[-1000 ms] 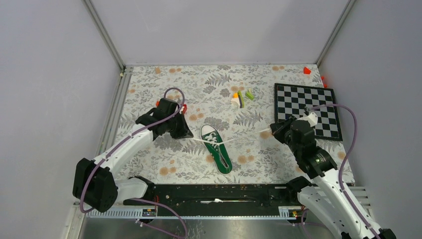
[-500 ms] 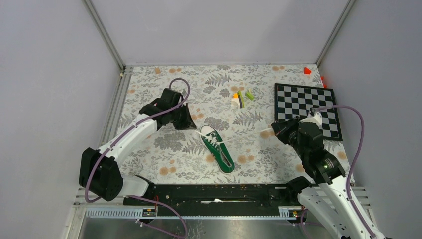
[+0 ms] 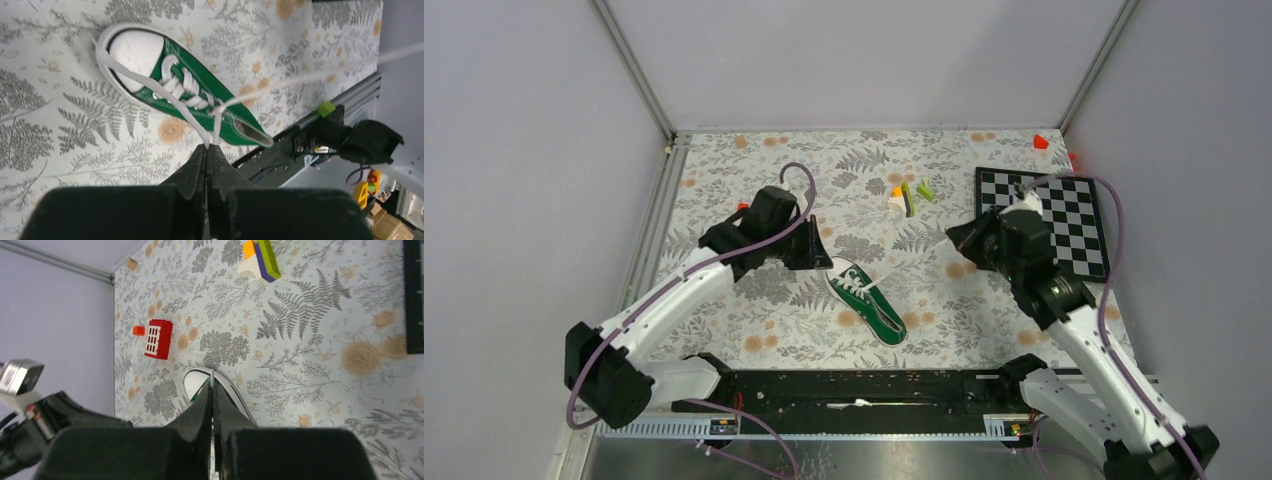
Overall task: Tie the shoes
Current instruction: Tie the shoelace on the shoe.
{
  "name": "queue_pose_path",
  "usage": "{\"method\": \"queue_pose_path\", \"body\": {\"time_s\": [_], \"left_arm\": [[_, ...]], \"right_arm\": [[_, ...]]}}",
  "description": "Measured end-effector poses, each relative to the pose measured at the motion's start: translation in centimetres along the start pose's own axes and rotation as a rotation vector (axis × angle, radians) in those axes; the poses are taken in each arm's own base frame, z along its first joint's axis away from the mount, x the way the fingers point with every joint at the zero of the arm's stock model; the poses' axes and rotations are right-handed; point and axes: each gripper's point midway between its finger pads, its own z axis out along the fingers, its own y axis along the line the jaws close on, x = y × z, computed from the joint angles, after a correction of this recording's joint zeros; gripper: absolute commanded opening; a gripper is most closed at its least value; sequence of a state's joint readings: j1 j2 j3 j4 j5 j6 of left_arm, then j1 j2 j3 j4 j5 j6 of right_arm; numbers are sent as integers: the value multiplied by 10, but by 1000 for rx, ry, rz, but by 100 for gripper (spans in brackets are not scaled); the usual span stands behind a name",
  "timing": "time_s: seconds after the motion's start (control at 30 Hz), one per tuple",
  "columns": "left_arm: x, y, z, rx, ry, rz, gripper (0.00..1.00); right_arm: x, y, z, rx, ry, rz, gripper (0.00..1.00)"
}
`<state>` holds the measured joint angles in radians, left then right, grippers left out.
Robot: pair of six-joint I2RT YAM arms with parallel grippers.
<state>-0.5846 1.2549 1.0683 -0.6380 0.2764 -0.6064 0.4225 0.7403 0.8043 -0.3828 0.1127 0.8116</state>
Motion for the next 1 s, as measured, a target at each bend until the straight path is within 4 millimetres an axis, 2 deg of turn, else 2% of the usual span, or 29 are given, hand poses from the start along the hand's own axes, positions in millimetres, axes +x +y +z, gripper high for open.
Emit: {"method": "queue_pose_path", "body": {"time_s": [0.13, 0.23, 0.37, 0.47, 0.57, 0.67, 0.73, 0.83, 0.9, 1.0], "left_arm": [[21, -5, -15, 32, -8, 33, 0], [40, -11, -17, 47, 10, 55, 0], [60, -25, -12, 83, 29, 71, 0], [70, -35, -5, 111, 33, 74, 0], [73, -47, 2, 133, 27, 91, 0], [79, -60, 13, 145, 50, 120, 2], [82, -69, 23, 151, 72, 135, 16], [85, -84, 38, 163, 105, 149, 48], [84, -92, 42, 173, 114, 153, 64], [84, -94, 40, 183, 113, 175, 70]], "right_arm": [[9, 19, 34, -18, 98, -30, 0], [18, 40, 60, -43, 163, -68, 0], [43, 89, 85, -136, 261, -131, 0], [65, 115, 97, -200, 326, -156, 0], [89, 125, 104, -232, 402, -169, 0], [110, 123, 109, -239, 487, -178, 0], [119, 120, 110, -242, 531, -184, 0], [125, 117, 106, -249, 565, -201, 0], [124, 111, 107, -235, 569, -199, 0], [127, 111, 105, -241, 585, -205, 0]]}}
